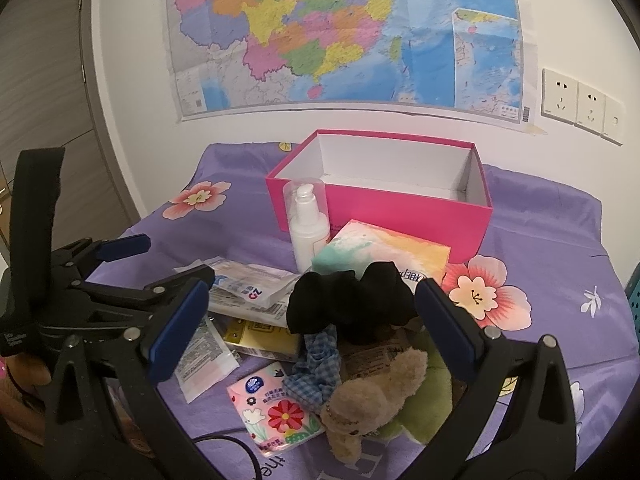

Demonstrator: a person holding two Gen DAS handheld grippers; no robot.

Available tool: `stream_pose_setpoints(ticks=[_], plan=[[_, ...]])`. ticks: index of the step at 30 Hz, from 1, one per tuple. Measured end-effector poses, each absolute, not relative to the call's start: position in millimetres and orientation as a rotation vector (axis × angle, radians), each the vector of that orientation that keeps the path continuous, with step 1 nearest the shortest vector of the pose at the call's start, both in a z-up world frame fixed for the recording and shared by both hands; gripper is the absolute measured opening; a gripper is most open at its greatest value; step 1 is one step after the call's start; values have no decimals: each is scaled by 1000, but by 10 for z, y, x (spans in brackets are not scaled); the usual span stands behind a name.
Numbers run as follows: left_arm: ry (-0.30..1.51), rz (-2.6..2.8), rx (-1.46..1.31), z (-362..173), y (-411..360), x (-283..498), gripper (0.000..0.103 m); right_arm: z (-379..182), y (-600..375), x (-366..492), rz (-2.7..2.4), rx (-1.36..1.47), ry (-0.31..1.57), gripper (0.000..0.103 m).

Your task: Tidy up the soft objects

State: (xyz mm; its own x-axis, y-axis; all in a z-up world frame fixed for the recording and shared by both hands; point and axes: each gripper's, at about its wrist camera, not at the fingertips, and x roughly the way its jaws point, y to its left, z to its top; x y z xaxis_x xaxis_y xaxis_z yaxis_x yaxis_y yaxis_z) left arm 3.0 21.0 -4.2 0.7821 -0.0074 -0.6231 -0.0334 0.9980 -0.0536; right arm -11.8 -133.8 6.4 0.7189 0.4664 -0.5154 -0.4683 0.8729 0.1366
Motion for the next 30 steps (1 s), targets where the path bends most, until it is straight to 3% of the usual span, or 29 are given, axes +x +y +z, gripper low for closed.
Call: stream_pose_setpoints(ticks=[17,22,24,26,30], plan=[[685,8,-107,-104,464,114,103,50,-1193,-13,550,-28,601,103],[716,7,-148,-199,751,182,103,37,-1072,19,605,-44,635,89],[740,-9,-174,-251,854,232,103,19,-1019,43,648,-34,663,76],[752,-19,-185,-298,927,255,101,0,-955,85,685,-25,697,71],[779,-42,-188,-386,1001,316,98,-38,-767,154,720,-54,742,68]])
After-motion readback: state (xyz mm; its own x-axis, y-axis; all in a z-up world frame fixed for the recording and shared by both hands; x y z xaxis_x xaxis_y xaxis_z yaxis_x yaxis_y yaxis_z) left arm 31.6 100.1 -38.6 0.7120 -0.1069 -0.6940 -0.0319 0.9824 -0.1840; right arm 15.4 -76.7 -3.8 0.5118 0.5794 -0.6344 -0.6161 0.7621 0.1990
